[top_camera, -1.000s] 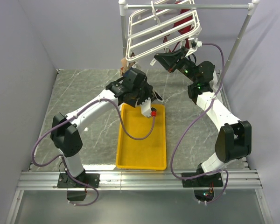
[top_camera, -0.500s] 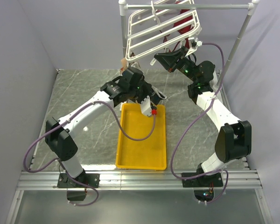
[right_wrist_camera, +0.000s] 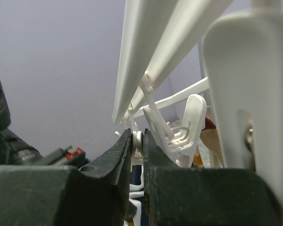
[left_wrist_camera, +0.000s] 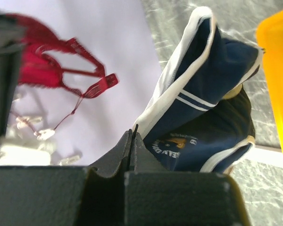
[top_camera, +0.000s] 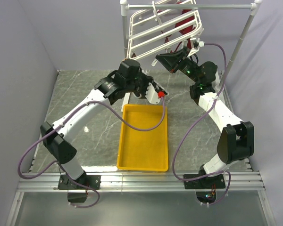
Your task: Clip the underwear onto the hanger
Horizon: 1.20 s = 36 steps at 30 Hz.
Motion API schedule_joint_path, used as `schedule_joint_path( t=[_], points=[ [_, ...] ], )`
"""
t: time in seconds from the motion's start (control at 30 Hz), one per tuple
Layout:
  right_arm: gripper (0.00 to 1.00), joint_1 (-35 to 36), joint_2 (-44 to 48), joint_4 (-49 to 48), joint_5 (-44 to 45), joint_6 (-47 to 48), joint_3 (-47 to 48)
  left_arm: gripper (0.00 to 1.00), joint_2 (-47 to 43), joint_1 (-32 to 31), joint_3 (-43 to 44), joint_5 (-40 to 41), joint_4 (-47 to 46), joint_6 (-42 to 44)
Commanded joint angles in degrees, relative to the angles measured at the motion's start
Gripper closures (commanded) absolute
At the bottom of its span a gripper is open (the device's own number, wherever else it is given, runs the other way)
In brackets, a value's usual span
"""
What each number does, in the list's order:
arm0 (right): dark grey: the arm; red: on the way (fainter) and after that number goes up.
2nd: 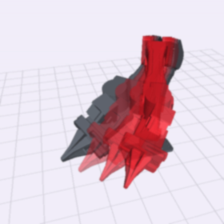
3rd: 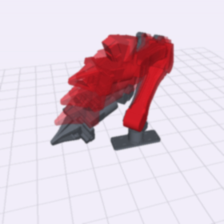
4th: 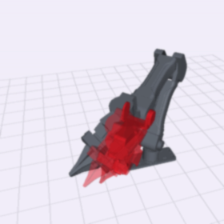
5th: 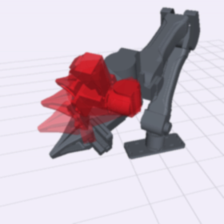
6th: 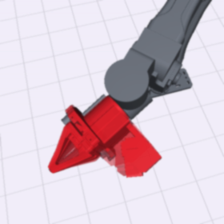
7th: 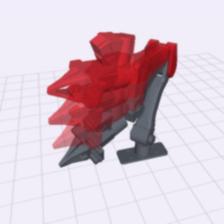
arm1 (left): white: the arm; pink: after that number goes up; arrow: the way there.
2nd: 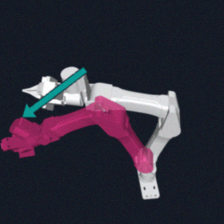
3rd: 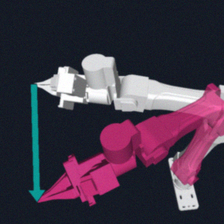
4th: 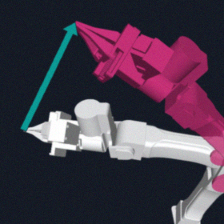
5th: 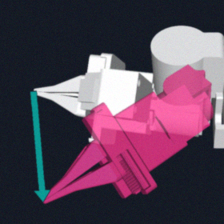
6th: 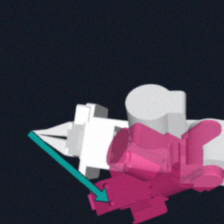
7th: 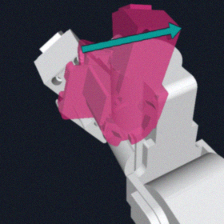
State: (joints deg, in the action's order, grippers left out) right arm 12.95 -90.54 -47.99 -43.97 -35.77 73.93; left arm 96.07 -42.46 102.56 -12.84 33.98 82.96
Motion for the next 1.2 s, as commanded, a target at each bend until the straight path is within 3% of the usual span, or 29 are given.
schedule_joint_path(
  t=[0.0,0.23,1.17],
  points=[
    [1.0,-0.4,-1.5,4.0,-3.6,0.7,1.2,1.0,-4.5,0.9,0.7,-1.1,-4.5,-7.9],
    [1.0,-0.3,-1.1,5.2,-1.7,-1.2,1.4,1.0,-7.0,2.3,-0.3,3.6,-5.9,-13.3],
    [1.0,1.4,-2.4,5.5,2.3,-8.4,2.8,1.0,5.6,0.5,21.7,10.1,9.6,-25.9]
  ],
)
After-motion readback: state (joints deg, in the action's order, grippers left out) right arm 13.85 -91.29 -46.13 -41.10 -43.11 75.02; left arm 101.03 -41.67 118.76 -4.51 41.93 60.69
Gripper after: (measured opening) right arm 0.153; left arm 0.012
